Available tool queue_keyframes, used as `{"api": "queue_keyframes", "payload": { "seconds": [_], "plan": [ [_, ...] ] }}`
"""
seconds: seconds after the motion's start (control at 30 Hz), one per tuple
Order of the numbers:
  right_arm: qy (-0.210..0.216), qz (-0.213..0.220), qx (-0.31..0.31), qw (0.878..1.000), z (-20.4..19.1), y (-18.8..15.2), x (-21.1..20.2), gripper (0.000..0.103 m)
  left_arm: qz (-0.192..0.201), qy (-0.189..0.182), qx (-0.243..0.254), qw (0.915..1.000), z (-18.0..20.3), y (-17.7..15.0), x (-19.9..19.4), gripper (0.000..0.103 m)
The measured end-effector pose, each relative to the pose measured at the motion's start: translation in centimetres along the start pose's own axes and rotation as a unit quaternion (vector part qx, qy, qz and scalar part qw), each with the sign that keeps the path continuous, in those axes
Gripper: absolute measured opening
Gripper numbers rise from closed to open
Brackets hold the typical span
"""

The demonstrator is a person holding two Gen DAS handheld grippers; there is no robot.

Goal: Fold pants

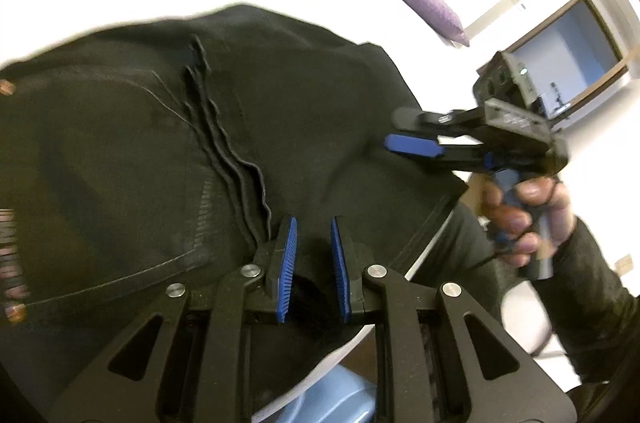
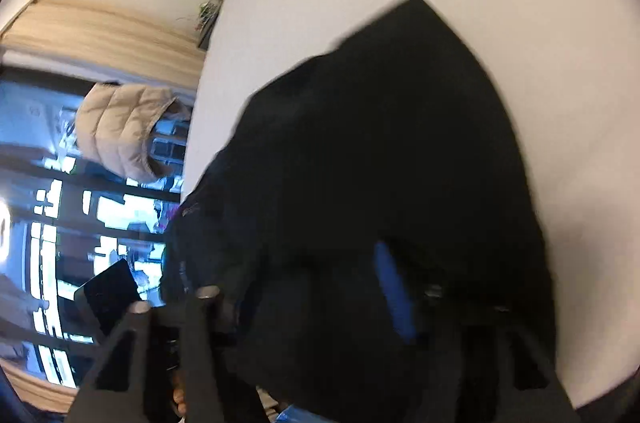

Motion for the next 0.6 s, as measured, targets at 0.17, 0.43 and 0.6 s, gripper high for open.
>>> {"api": "queue_keyframes", "payload": {
  "seconds": [0.17,0.43,0.6],
  "plan": [
    [0.069,0.022,-0.031,0.997,-6.2,-1.0,-1.6,0.071,0.084,-0.002,-0.035,0.9958,-1.6,-1.5,-7.0,0.017],
    [0.133,-0.05,-0.01,0.99,-9.7,-0.8,6.1,0.071,0.2,-0.004,-0.225,0.9535,-10.8,-9.0,-16.6,0.017],
    [0.065,-0.082,0.007,0.994,-7.2,-1.0,9.2,0.061,0.228,-0.024,-0.323,0.9182,-14.9,-12.5,-18.3,0.017]
  ]
}}
Point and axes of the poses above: each gripper's, at about its wrist camera, not at the fingertips, and x roughly the way its jaws point, z to its right, y to its top, the point moved 9 cm from there along x, roughly the way its jaws point, and after that the axes turned 8 degrees about -z, right-handed, at the moved point
